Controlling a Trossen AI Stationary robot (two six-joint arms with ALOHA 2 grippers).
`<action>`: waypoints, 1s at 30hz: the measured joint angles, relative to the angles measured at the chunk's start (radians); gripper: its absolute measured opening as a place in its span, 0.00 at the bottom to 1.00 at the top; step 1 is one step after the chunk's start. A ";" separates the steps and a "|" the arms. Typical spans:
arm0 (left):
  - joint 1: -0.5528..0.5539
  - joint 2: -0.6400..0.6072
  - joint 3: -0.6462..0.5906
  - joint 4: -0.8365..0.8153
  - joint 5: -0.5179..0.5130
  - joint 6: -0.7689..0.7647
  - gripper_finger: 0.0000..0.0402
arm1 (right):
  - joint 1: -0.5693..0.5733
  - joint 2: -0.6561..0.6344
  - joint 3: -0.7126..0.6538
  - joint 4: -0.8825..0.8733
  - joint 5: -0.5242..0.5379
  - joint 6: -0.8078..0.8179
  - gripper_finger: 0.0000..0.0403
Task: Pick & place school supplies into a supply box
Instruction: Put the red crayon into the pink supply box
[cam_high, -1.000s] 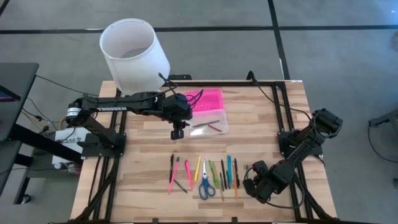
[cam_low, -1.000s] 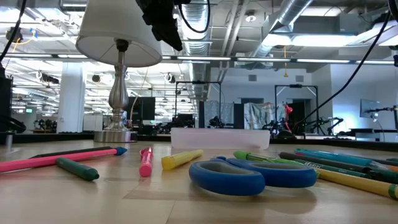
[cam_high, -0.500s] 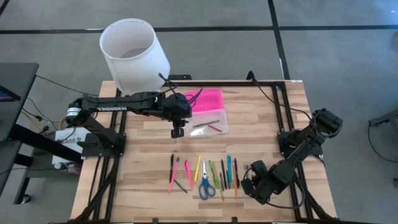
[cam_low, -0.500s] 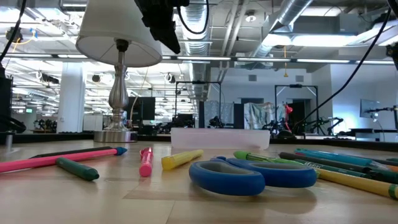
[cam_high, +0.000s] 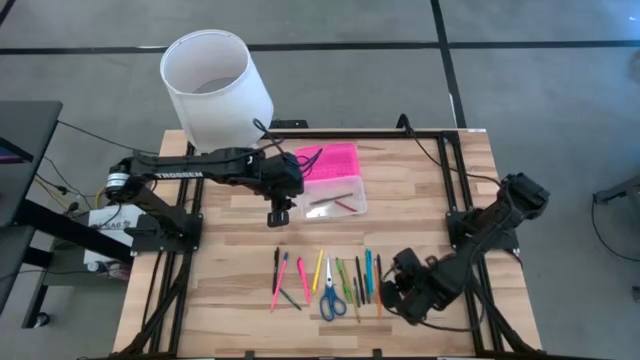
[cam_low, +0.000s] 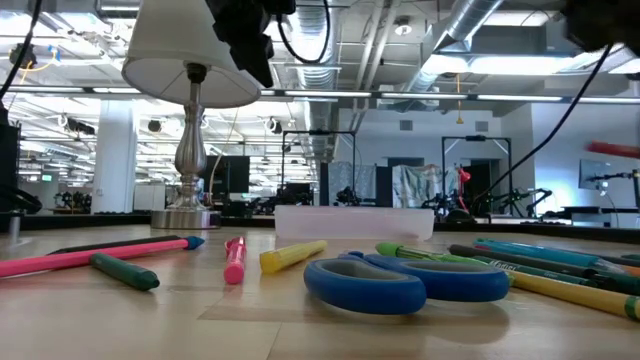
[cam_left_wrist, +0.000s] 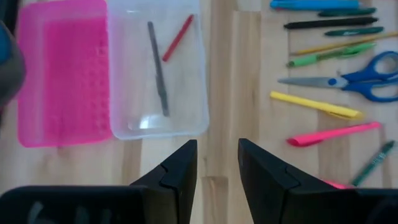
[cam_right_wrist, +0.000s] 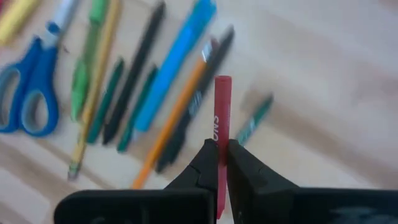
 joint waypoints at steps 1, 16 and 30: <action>0.000 -0.007 0.000 -0.001 0.002 -0.002 0.28 | -0.017 0.000 0.010 -0.009 0.013 -0.037 0.00; -0.011 -0.244 0.000 0.007 -0.012 -0.087 0.28 | -0.386 0.000 0.121 -0.016 0.087 -0.776 0.00; -0.186 -0.462 -0.241 0.100 -0.256 -0.344 0.28 | -0.794 0.008 0.145 0.276 -0.085 -1.511 0.00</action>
